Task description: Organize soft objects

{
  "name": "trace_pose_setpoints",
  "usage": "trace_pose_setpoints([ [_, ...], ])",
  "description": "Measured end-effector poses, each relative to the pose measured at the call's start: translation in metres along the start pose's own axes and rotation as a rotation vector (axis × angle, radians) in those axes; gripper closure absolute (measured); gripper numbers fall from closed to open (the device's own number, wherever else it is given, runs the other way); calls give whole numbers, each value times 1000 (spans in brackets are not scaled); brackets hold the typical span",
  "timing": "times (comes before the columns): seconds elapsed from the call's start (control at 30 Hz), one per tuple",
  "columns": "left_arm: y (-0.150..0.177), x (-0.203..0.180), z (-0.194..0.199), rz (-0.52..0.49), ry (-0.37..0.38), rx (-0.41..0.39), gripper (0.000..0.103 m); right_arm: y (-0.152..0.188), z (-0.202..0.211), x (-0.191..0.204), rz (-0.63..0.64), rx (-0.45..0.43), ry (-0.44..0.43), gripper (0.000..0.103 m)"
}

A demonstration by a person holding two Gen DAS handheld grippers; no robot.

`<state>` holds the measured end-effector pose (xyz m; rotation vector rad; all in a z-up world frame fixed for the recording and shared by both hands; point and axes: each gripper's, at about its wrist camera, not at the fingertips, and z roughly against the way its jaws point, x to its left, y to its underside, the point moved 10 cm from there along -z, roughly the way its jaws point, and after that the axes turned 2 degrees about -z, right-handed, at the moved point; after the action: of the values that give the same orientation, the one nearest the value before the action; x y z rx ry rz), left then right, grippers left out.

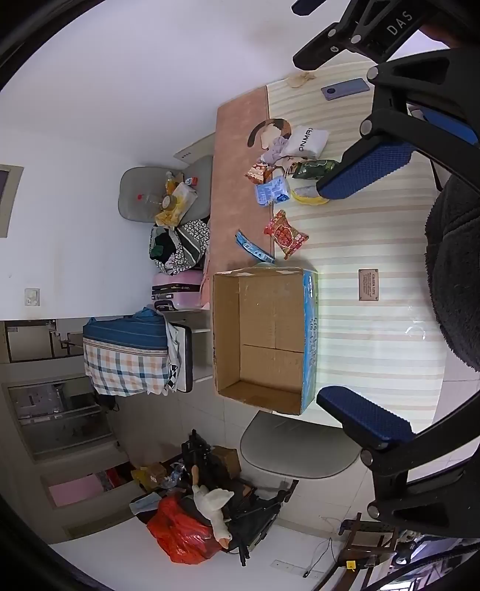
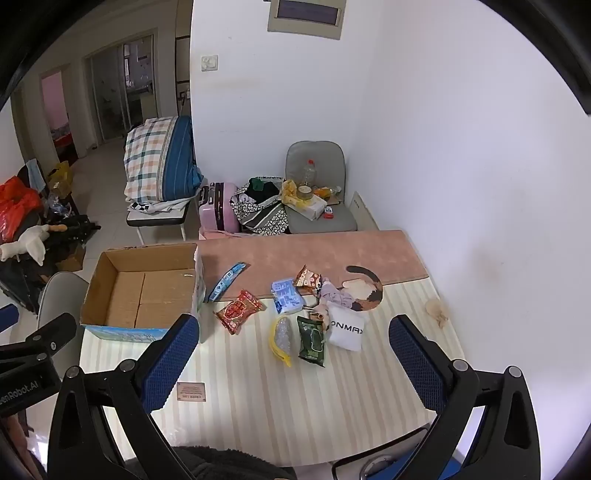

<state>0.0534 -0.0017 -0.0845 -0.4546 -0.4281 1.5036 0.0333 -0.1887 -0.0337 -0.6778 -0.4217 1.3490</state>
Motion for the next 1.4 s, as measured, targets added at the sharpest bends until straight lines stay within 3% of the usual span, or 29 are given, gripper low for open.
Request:
trace_pose_setpoints([
  [1.4,-9,-4,2,0,-5,-9,0,-5,1,-4,0,-8,24,0],
])
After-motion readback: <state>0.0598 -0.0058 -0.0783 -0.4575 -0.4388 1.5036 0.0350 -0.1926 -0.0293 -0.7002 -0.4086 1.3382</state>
